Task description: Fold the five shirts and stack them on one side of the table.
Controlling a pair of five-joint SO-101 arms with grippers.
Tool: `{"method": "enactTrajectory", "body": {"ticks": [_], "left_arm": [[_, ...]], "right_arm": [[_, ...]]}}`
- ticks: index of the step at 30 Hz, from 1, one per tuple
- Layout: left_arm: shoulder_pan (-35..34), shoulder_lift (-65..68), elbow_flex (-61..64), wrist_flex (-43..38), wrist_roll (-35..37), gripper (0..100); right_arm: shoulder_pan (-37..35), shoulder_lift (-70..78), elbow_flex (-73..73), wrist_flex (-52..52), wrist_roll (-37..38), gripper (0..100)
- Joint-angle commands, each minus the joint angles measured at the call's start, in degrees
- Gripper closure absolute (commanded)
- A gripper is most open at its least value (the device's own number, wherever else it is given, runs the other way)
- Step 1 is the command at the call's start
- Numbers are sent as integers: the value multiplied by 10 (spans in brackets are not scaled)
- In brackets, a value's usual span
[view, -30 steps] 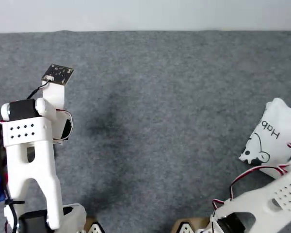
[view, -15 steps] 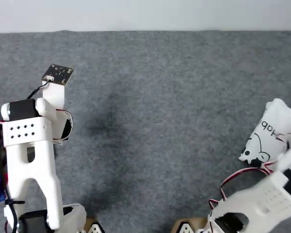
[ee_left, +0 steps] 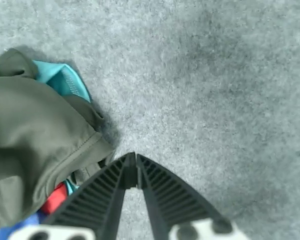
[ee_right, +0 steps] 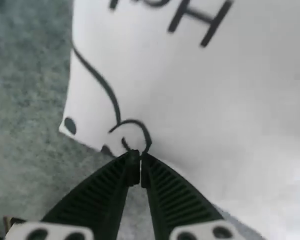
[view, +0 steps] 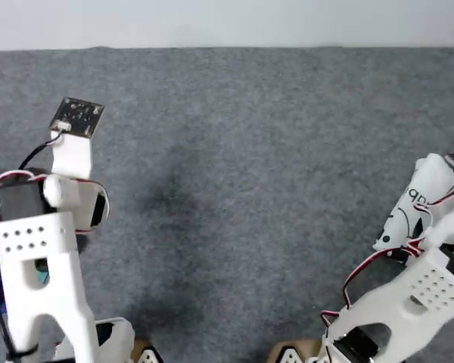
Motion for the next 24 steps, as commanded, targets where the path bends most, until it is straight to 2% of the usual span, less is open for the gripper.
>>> {"method": "enactTrajectory", "body": {"ticks": [1,6,13,17,20,24], "left_arm": [[-18,-43,8,7,4,995],[-75,-94,54,7,2,995],[-177,-170,70,6,-27,993],[-212,-170,93,15,-51,912],[-238,-169,99,9,-97,855],[-259,-141,99,-39,-173,813]], "right_arm": [[-10,-73,-72,45,-4,990],[0,-135,-69,54,-4,990],[12,-274,70,54,-4,990],[-2,-377,184,53,-4,990],[-15,-444,264,52,-4,990],[-33,-511,349,51,-4,990]]}}
